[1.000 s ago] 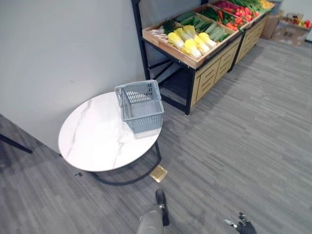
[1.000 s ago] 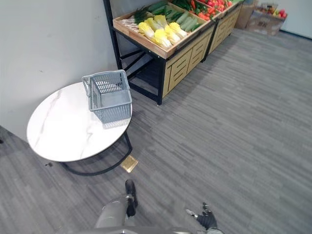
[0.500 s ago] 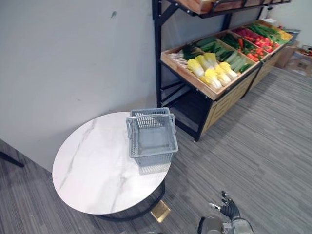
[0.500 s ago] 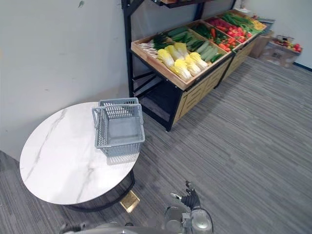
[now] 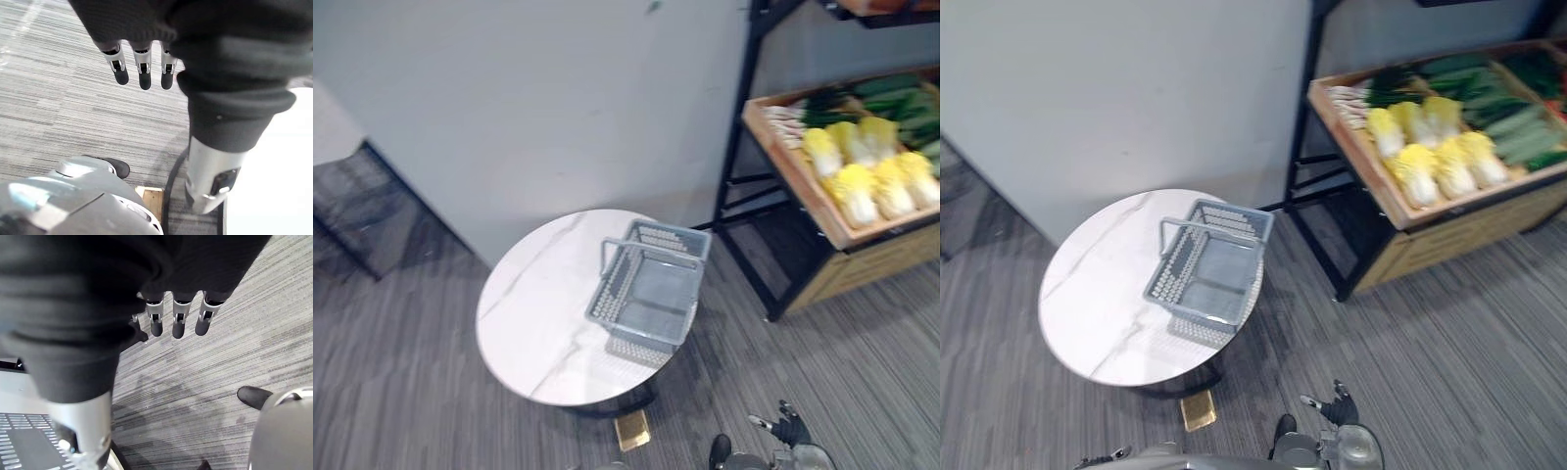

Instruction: Pick vegetable in the basket

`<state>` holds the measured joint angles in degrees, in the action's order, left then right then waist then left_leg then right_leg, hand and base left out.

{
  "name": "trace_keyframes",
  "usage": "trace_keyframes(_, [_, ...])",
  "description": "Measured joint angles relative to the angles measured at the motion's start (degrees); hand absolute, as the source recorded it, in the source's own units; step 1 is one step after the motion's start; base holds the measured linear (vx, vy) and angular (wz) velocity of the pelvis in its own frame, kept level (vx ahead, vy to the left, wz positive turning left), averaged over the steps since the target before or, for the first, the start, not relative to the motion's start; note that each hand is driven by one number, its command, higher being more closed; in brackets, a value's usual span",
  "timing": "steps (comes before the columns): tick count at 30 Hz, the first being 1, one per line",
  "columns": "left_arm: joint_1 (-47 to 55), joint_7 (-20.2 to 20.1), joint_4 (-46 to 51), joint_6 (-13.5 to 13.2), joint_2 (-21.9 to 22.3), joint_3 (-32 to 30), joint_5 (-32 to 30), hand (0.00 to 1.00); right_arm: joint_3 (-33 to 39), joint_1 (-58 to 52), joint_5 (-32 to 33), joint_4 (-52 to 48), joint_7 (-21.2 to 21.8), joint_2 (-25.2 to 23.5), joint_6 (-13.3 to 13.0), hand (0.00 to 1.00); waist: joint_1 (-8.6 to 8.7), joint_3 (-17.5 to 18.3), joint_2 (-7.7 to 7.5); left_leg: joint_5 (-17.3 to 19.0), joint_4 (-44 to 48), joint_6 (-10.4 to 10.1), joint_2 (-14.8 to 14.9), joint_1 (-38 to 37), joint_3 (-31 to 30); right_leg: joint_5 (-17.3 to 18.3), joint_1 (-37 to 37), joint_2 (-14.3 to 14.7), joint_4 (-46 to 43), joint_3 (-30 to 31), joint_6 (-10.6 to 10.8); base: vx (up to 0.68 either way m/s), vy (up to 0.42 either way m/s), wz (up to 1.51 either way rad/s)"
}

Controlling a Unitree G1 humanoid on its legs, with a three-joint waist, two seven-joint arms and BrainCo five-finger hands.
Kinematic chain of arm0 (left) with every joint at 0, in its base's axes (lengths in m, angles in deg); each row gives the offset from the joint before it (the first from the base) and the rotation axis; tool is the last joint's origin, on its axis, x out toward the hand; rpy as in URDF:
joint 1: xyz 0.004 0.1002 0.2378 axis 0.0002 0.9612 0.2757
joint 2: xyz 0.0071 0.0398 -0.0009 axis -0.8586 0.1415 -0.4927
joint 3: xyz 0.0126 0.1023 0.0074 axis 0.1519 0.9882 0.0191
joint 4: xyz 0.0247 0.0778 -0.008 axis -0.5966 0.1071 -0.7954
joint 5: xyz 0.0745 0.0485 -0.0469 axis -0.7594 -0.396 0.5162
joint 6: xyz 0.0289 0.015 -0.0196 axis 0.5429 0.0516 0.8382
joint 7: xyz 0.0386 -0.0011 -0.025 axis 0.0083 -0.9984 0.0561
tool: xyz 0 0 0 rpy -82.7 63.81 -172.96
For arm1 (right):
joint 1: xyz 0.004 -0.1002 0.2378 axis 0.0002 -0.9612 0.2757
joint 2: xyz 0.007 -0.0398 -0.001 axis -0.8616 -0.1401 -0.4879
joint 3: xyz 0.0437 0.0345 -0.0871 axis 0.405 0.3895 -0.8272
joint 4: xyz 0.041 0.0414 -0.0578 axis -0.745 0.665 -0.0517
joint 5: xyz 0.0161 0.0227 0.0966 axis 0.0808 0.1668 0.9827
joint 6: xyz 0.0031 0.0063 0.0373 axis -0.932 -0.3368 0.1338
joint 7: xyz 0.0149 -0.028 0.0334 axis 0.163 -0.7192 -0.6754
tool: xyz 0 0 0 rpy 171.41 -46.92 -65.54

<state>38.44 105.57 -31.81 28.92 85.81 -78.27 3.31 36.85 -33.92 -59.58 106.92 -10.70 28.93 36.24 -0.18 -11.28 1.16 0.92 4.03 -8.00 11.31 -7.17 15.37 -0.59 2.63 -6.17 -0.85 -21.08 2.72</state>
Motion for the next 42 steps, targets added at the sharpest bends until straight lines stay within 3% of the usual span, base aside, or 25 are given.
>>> trace_keyframes(2, [1.5, -0.5, 0.1, -0.3, -0.1, -0.1, 0.0, 0.0, 0.0, -0.2, -0.2, -1.3, -1.5, 0.1, -1.6, 0.0, -0.21, 0.1, 0.06, -1.1, -3.2, 0.2, -0.1, 0.0, 1.7, 0.2, 0.0, 0.4, 0.9, -2.1, 0.1, -0.05, -0.015, 0.59])
trace_keyframes(6, [4.0, -2.2, 0.1, -1.2, -0.9, 0.7, -1.1, 0.0, 0.1, -1.5, -1.7, -12.8, -4.6, -0.7, -1.7, 0.0, -0.23, 0.5, 0.21, -0.7, -6.4, 0.5, -0.3, 0.2, 2.9, -1.2, -0.4, 1.0, 3.0, -2.3, 0.7, -0.05, 0.042, 0.12])
trace_keyframes(9, [4.3, -3.0, 0.2, -1.7, -2.5, 2.7, -3.6, 0.0, 0.1, -1.7, -5.4, -24.2, -7.3, -0.8, -1.3, 0.0, -0.89, 1.4, -1.74, -0.3, -7.0, 1.1, -1.2, 1.6, 4.3, -4.1, -1.0, 0.7, 6.2, -0.8, 1.4, -0.02, 0.052, -0.17])
trace_keyframes(11, [4.3, -3.2, 1.2, -1.6, -3.2, 3.4, -5.3, 0.0, 0.1, -1.0, -8.6, -30.5, -7.9, 0.4, -1.3, 0.0, -1.42, 1.9, -2.12, -0.3, -7.0, 1.3, -1.9, 2.3, 4.6, -4.9, -2.1, 0.1, 6.4, 0.1, 1.6, 0.0, 0.053, -0.21])
trace_keyframes(16, [2.2, -4.8, 4.8, -1.6, -4.3, 5.6, -7.0, 0.0, -0.3, 8.2, -13.7, -40.6, -7.8, 8.8, -1.5, 0.0, -1.38, 0.8, -1.83, -1.3, -7.9, 2.7, -3.9, 4.5, 4.4, -5.3, -6.4, -1.6, 2.6, 0.7, 1.4, 0.0, 0.053, 0.01])
trace_keyframes(19, [0.9, -4.8, 5.6, -1.3, -5.7, 5.7, -6.7, 0.0, -3.3, 17.5, -14.0, -43.1, -6.3, 12.7, -1.6, 0.0, -1.67, -1.0, -2.66, -1.5, -7.8, 3.0, -4.2, 5.2, 4.3, -5.3, -7.5, -1.9, 1.6, 1.2, 1.4, 0.0, 0.0, 0.0])
trace_keyframes(26, [0.9, -4.9, 5.7, 0.0, -6.2, 5.5, -7.0, 0.0, -7.9, 25.1, -14.1, -42.8, -1.1, 15.2, -1.0, 0.0, -3.63, -2.6, -3.21, -1.9, -7.8, 3.3, -4.3, 6.9, 2.1, -5.3, -8.5, -2.1, 1.4, 1.4, 1.4, 0.03, -0.005, 0.14])
trace_keyframes(31, [1.0, -4.9, 6.2, 0.1, -6.2, 5.4, -7.5, 0.0, -12.3, 30.6, -14.1, -37.8, -0.3, 17.6, 1.2, 0.0, -4.61, -3.4, -3.28, -1.9, -7.7, 3.3, -4.3, 7.0, 1.2, -5.3, -8.4, -2.2, 0.5, 1.8, 1.4, 0.03, 0.001, 0.1])
trace_keyframes(42, [1.0, -5.3, 7.8, 0.2, -5.8, 6.7, -8.0, 0.0, -18.0, 40.0, -14.2, -27.6, 1.2, 18.2, 6.3, 0.0, -5.44, -7.3, -3.02, -2.4, -5.8, 4.0, -5.0, 9.9, -0.8, -5.1, -9.4, -3.2, 0.5, 1.2, 1.5, -0.02, -0.002, 0.08])
